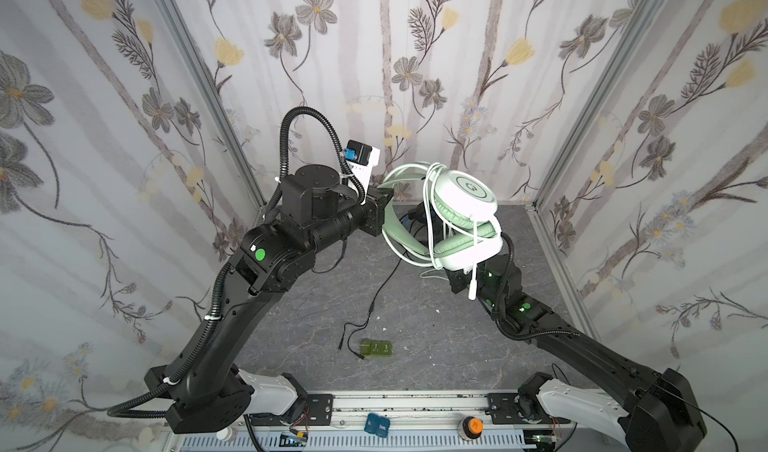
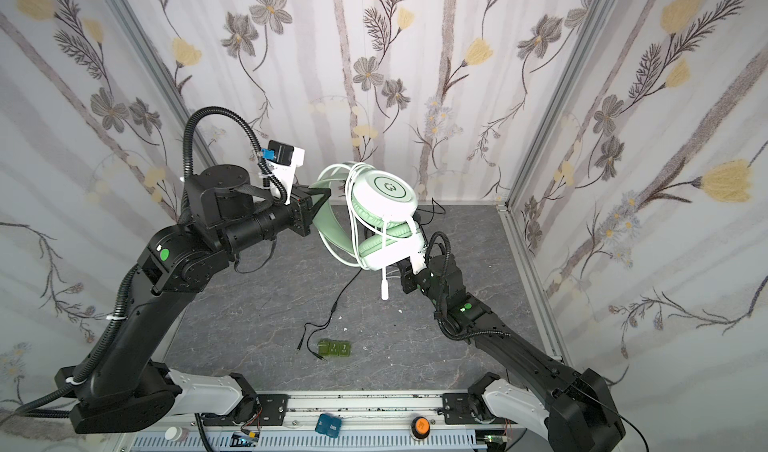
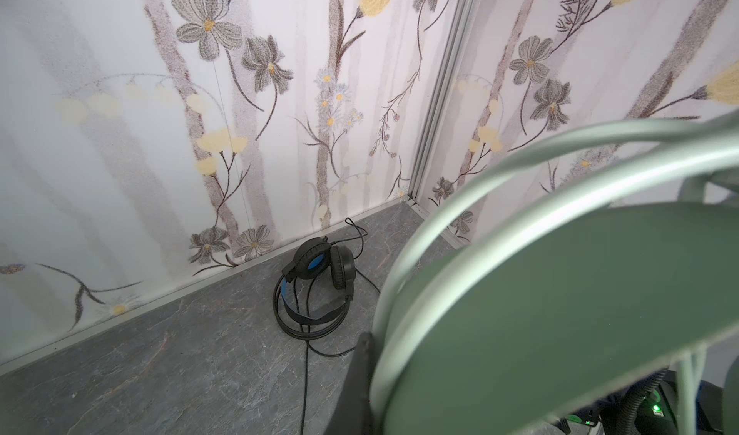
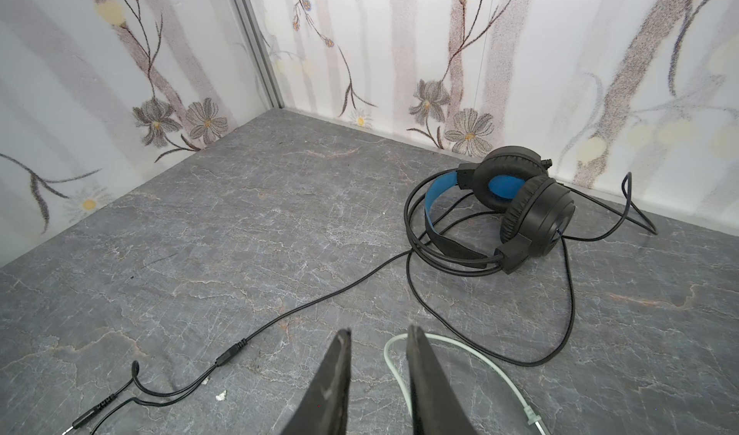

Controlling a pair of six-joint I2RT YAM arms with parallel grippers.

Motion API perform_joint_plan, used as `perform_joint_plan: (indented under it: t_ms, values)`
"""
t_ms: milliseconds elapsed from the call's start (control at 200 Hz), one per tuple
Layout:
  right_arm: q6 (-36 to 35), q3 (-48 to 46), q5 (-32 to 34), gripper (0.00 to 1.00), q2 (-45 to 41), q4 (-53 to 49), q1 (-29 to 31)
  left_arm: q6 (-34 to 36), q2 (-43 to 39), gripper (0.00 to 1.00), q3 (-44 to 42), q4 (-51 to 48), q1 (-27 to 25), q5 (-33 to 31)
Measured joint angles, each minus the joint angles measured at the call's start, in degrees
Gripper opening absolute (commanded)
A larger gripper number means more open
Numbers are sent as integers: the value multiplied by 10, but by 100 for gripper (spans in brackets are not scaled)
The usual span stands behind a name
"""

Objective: Wrap the headphones

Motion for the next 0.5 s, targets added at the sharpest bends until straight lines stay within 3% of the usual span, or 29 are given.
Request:
perform_joint_plan:
  t_ms: [160,310,500]
  values:
    - [11,-11,-7,22,15,21,-7,-12,0,0,0,1,6,3]
    - [15,-13,-20,0,34,23,-8,-33,-1,0,-2,5,19,9]
    - [15,-8,-18,0,28,4,-3,-90,-7,0,-35,31,40,-33]
